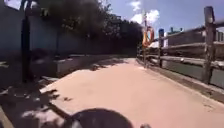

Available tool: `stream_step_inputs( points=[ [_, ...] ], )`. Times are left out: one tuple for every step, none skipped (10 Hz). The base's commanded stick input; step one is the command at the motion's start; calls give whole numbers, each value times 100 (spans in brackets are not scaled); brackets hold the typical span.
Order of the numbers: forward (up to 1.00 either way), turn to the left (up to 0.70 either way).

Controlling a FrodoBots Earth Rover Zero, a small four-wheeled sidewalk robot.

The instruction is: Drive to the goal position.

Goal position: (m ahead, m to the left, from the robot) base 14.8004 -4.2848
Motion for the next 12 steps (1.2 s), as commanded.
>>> stream_step_inputs(
  points=[
    [100,0],
    [100,0],
    [100,0],
    [100,0],
    [100,0],
    [100,0],
    [100,0],
    [100,0],
    [100,-2],
    [100,-38],
    [100,-40],
    [100,-40]
  ],
)
